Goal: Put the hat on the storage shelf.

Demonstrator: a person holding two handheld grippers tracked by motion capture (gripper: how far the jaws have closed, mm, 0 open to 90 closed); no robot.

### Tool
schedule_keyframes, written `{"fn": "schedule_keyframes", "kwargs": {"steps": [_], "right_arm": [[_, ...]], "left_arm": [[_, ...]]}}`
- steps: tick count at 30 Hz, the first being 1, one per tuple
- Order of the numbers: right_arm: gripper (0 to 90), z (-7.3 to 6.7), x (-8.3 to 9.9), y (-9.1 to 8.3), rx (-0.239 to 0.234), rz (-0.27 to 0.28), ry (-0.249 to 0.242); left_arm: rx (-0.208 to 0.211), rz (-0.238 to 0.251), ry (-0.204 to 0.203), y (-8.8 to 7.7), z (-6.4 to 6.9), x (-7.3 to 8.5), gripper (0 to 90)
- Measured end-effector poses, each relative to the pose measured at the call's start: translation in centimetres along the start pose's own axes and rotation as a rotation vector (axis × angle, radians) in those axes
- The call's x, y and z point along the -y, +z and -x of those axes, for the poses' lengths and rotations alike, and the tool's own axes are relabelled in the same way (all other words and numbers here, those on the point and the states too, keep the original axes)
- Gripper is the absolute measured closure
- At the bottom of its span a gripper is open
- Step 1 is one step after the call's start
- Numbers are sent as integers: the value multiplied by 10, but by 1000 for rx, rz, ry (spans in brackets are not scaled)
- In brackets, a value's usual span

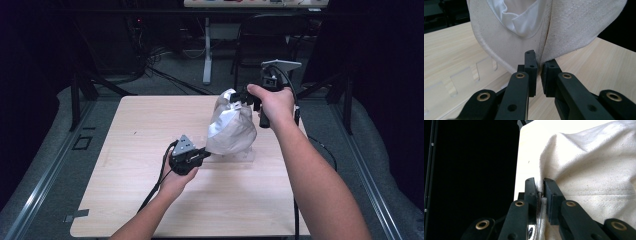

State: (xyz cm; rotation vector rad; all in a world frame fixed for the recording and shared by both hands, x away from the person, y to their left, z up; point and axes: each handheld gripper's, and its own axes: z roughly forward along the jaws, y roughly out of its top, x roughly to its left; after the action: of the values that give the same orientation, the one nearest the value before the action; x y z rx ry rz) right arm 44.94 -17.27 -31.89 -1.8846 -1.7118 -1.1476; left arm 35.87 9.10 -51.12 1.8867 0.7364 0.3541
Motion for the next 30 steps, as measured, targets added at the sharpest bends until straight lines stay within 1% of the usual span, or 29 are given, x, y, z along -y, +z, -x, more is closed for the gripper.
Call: {"fn": "schedule_keyframes", "kwargs": {"steps": [4, 7, 9, 12, 13, 14, 16, 17, 20, 21, 22, 23, 24, 25, 27, 30], "right_arm": [[819, -3, 1, 8, 3, -22, -9], [819, -5, 2, 11, 7, -26, -15], [819, -5, 2, 13, 21, -34, -20], [819, 0, 3, 15, 29, -31, -24], [819, 2, 4, 16, 31, -28, -15], [819, 6, 4, 18, 40, -37, -20], [819, 13, 5, 22, 43, -39, -7], [818, 15, 5, 22, 41, -44, 1], [819, 18, 6, 24, 53, -50, 4], [819, 19, 7, 26, 57, -47, -6], [818, 20, 7, 28, 62, -58, -8], [818, 20, 7, 29, 76, -66, -17], [818, 20, 7, 31, 79, -65, -13], [818, 21, 7, 32, 66, -64, -8], [818, 21, 7, 33, 68, -66, -12], [817, 23, 7, 34, 67, -65, -4]], "left_arm": [[-19, -1, -12, 0, 2, 7, 848], [-27, -14, -20, 1, 3, 9, 848], [-35, -11, -25, 2, 5, 10, 849], [-49, -17, -32, 3, 6, 11, 851], [-53, -29, -40, 2, 5, 11, 851], [-58, -34, -44, 3, 5, 12, 852], [-64, -33, -54, 3, 5, 16, 853], [-69, -47, -47, 4, 4, 18, 853], [-66, -56, -56, 5, 3, 22, 852], [-70, -61, -63, 7, 3, 26, 852], [-69, -66, -61, 8, 2, 28, 852], [-70, -54, -69, 9, 3, 30, 852], [-67, -60, -71, 8, 3, 30, 852], [-65, -65, -73, 8, 2, 30, 852], [-67, -69, -80, 7, 2, 29, 851], [-70, -60, -73, 8, 2, 30, 851]]}}
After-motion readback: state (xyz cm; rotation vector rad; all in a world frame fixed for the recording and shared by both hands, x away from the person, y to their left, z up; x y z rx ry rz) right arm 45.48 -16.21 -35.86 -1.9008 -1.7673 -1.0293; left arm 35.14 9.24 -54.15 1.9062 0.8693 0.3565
